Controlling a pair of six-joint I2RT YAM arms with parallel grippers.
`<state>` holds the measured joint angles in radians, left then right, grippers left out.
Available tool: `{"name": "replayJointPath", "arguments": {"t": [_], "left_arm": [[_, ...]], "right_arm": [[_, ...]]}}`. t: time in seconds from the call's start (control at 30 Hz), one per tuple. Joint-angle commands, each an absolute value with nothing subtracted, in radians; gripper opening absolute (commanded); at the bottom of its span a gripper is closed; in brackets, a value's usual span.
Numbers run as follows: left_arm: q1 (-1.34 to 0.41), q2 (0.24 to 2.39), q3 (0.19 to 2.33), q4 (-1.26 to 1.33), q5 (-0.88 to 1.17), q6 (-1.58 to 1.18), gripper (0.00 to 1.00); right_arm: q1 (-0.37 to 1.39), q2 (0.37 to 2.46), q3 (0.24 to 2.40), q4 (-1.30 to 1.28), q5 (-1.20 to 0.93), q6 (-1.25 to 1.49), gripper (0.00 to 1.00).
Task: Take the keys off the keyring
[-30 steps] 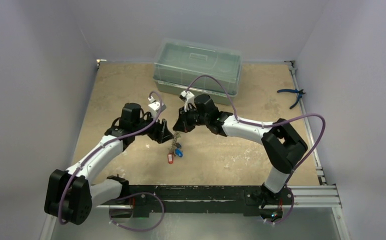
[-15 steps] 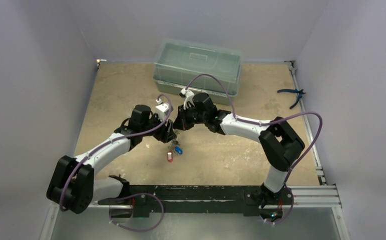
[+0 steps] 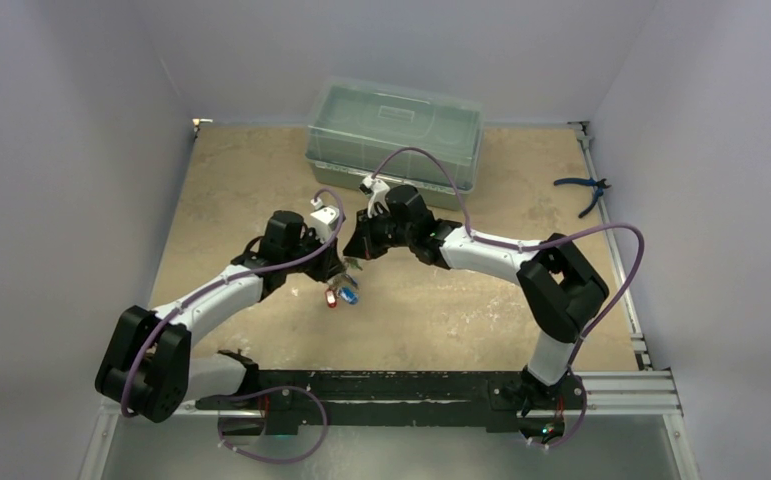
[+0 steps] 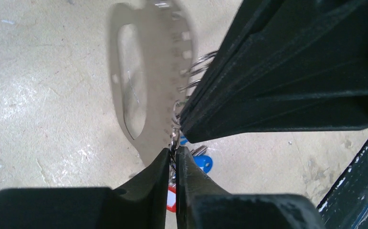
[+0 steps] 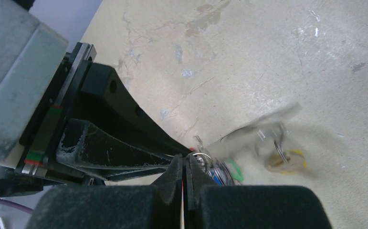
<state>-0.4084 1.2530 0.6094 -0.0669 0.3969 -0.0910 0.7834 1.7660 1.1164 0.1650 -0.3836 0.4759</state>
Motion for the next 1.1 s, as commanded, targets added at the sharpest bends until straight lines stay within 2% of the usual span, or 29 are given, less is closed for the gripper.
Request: {"name": "replayJointPath", "arguments": {"t": [0.0,0.23,0.27,0.4,0.43,0.57,0.6,0.7,0.9,1.07], "left_arm": [[-0.411,1.259,0.622,-0.036,0.383,-0.107,0.01],[-0.410,1.245,0.645,-0.084,0.419,-0.080,0.00],[-0.410,1.240,0.651,-0.096,0.433,-0.072,0.00],[-0.407,1.223,0.688,-0.163,0.513,-0.027,0.00],[-0.403,1.219,0.697,-0.180,0.541,-0.015,0.00],[-0.388,1.214,0.730,-0.262,0.656,0.072,0.00],[-0.377,1.210,0.760,-0.321,0.733,0.135,0.00],[-0.367,1.206,0.818,-0.409,0.800,0.210,0.00],[-0.355,1.213,0.902,-0.526,0.826,0.309,0.00],[-0.352,1.216,0.910,-0.532,0.831,0.323,0.00]], "right_arm": [[0.778,1.726,1.144,0.196,-0.388,0.486,0.00],[0.774,1.703,1.153,0.191,-0.410,0.432,0.00],[0.775,1.695,1.160,0.182,-0.418,0.416,0.05],[0.751,1.647,1.183,0.131,-0.470,0.337,0.49],[0.735,1.631,1.189,0.120,-0.500,0.323,0.57],[0.648,1.563,1.197,0.067,-0.664,0.269,0.85],[0.610,1.526,1.210,-0.015,-0.736,0.196,0.88],[0.593,1.455,1.177,-0.141,-0.754,-0.006,0.87],[0.592,1.411,1.018,-0.185,-0.721,-0.258,0.86],[0.608,1.466,0.964,-0.113,-0.722,-0.282,0.87]]}}
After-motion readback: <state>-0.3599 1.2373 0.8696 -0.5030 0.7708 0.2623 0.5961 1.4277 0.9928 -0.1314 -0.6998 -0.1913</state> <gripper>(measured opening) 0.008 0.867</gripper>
